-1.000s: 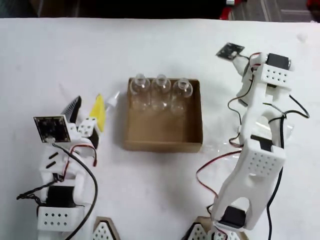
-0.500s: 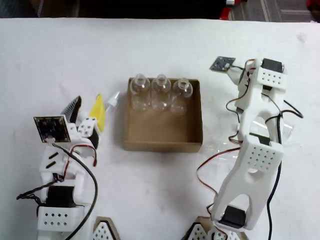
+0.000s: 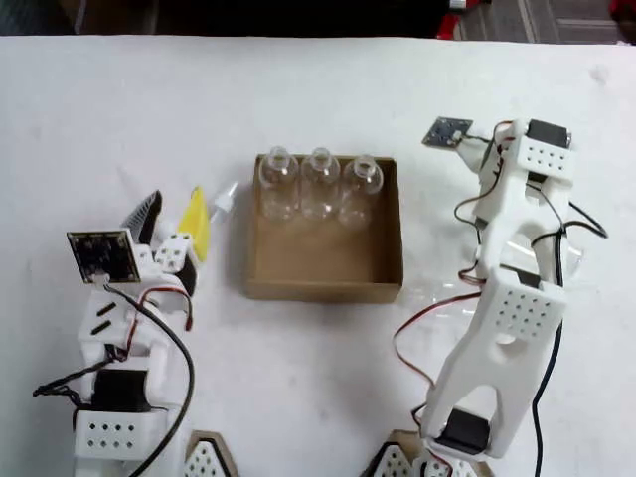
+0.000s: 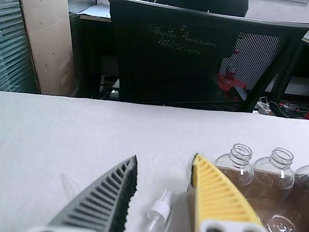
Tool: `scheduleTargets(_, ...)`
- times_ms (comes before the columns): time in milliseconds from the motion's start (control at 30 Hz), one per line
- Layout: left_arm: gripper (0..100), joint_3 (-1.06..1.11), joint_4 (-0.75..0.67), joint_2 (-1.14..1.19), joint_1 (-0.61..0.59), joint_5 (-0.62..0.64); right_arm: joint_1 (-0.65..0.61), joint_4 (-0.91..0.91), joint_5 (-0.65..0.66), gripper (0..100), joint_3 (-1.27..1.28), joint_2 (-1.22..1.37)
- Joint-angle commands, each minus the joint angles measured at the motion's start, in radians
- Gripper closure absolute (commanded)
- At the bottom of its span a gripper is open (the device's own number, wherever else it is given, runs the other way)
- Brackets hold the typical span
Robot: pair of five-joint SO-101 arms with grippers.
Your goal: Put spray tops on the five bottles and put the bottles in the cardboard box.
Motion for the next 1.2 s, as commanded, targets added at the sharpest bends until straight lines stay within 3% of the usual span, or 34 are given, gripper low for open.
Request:
scheduleTargets(0, 82, -0.011, -0.025, -0.012, 0.007, -0.009, 0.015, 0.01, 0.012, 81.8, -0.031, 0.01)
scheduleTargets(200, 82, -0.011, -0.026, -0.012, 0.007, -0.009, 0.015, 0.01, 0.008, 82.2, -0.054, 0.008)
scheduleTargets(433, 82, -0.011, -0.028, -0.012, 0.007, -0.009, 0.01, 0.005, 0.012, 98.2, -0.048, 0.01)
scheduleTargets(667, 82, -0.011, -0.028, -0.012, 0.007, -0.009, 0.015, 0.025, 0.005, 98.2, -0.068, -0.018)
scheduleTargets(833, 82, -0.011, -0.028, -0.012, 0.005, -0.009, -0.001, 0.179, 0.003, 98.2, -0.141, -0.128)
scheduleTargets(1167, 82, -0.011, -0.023, -0.013, 0.002, -0.009, -0.031, 0.182, -0.33, 98.2, -0.164, -0.463)
